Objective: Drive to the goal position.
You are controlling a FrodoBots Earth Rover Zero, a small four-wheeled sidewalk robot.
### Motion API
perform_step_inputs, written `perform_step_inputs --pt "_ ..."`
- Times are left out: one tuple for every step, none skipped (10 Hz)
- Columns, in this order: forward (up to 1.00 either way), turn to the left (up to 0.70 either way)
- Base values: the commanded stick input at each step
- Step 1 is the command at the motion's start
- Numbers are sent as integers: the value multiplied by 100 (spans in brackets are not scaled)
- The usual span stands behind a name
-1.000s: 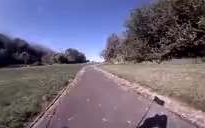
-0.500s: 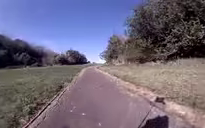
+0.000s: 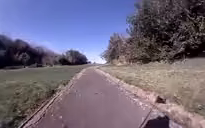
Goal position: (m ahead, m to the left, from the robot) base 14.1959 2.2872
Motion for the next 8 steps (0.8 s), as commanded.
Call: perform_step_inputs --pt "100 0" --pt "100 0" --pt "100 0" --pt "100 0" --pt "100 0" --pt "100 0" --pt "100 0" --pt "100 0"
